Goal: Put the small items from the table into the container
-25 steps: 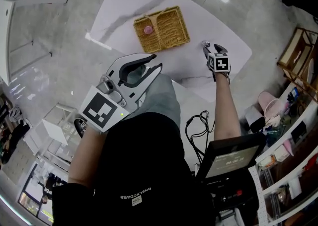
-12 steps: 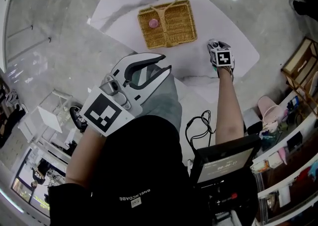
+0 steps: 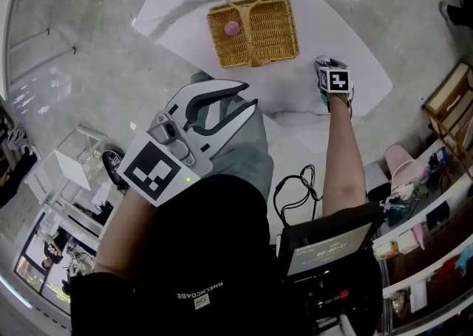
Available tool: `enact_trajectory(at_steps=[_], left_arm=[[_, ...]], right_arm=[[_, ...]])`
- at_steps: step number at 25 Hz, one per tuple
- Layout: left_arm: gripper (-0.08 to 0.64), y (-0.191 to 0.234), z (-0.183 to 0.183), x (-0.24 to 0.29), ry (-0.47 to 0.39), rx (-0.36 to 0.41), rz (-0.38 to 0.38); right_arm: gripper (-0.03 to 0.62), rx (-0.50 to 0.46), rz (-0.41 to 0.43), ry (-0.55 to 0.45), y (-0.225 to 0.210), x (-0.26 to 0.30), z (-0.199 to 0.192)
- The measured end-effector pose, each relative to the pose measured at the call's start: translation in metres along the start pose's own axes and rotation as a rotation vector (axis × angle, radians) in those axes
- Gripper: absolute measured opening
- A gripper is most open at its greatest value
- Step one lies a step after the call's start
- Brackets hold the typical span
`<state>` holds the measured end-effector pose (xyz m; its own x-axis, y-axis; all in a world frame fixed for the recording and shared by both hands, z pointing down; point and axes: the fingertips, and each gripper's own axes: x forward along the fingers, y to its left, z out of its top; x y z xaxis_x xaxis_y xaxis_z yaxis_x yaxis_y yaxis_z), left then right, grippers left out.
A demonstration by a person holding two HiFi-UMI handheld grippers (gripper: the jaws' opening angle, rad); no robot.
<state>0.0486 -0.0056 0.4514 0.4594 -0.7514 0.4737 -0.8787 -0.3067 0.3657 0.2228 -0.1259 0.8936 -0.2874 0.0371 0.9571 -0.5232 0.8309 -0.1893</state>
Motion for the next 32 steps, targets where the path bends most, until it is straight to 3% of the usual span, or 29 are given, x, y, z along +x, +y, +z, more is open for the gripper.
enact_trajectory(at_steps=[5,7,19,32], left_arm=[[0.066,0.003,-0.002,0.002,-0.003,-0.009,0.005],[0.066,0.003,-0.002,0.002,-0.003,-0.011,0.008],[0.066,-0.001,-0.005,-0.005,-0.012,-0.011,0.002],[0.065,-0.022,0.024,-0.035,-0.084,0.019,-0.074]], right_arm=[[0.229,-0.027,0.004,0.03,0.002,0.007,-0.004],[0.189,-0.029,-0.007,0.03,0.001,0.007,-0.005],[0.183,-0.023,-0.03,0.022,0.002,-0.004,-0.011],[0.181,-0.118,-0.021,-0.013,0.047,-0.098,0.009]])
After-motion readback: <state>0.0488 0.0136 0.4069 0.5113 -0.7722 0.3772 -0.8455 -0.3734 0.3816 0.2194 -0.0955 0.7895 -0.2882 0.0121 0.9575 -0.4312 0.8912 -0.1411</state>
